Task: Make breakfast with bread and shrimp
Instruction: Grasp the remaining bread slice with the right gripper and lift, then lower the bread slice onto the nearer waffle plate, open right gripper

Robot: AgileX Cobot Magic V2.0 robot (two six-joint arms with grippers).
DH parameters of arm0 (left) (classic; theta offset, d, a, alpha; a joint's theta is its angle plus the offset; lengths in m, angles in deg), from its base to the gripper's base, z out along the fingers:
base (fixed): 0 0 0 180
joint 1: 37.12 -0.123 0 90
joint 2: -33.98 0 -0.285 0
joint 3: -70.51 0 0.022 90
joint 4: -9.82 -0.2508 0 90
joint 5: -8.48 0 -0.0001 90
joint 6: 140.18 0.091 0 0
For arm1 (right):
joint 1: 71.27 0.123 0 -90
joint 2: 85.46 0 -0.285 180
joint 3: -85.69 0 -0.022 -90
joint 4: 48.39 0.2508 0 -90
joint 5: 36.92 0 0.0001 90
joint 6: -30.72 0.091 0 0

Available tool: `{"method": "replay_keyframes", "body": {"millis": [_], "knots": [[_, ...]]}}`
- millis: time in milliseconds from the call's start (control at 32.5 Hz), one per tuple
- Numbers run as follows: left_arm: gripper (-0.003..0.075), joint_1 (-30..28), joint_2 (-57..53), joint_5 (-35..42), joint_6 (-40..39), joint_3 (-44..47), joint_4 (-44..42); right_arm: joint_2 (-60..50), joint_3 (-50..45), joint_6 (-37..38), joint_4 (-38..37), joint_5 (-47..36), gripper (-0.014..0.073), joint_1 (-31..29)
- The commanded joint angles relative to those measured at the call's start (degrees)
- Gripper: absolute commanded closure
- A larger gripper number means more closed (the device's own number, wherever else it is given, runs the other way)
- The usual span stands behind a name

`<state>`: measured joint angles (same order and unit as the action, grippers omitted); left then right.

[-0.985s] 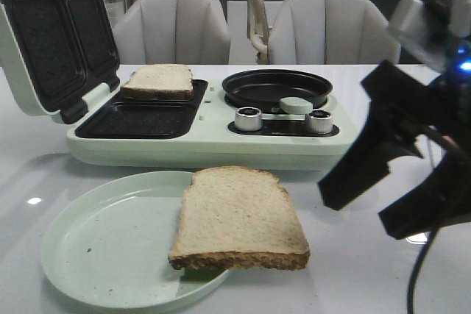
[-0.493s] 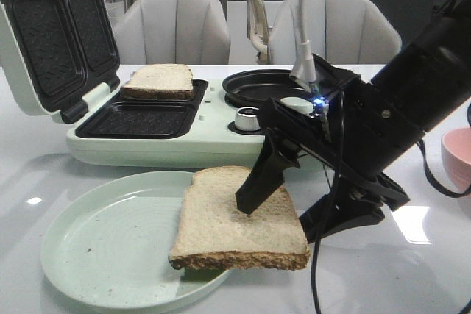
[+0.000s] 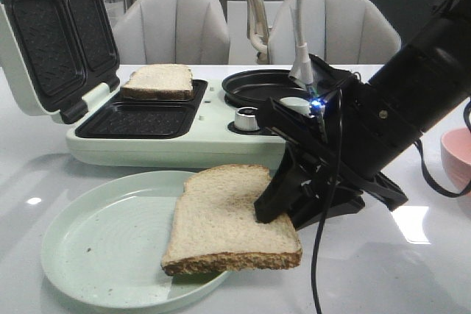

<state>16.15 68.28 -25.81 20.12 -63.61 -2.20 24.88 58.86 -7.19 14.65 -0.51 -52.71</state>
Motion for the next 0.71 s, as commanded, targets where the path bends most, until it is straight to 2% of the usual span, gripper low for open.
{"method": "replay_keyframes", "body": {"millis": [0,369,677], "knots": [[0.0391,-0.17,0.64,4.74,-0.18,-1.69,-0.72,-4.06,1.41,-0.99,1.56,2.02,0.0552,-0.05],[0.0391,-0.17,0.64,4.74,-0.18,-1.69,-0.72,-17.13,2.66,-1.03,1.56,9.23,0.0555,-0.05],[0.0391,-0.17,0.64,4.74,-0.18,-1.69,-0.72,-21.33,12.86,-1.06,1.82,10.51,0.0555,-0.05]]}}
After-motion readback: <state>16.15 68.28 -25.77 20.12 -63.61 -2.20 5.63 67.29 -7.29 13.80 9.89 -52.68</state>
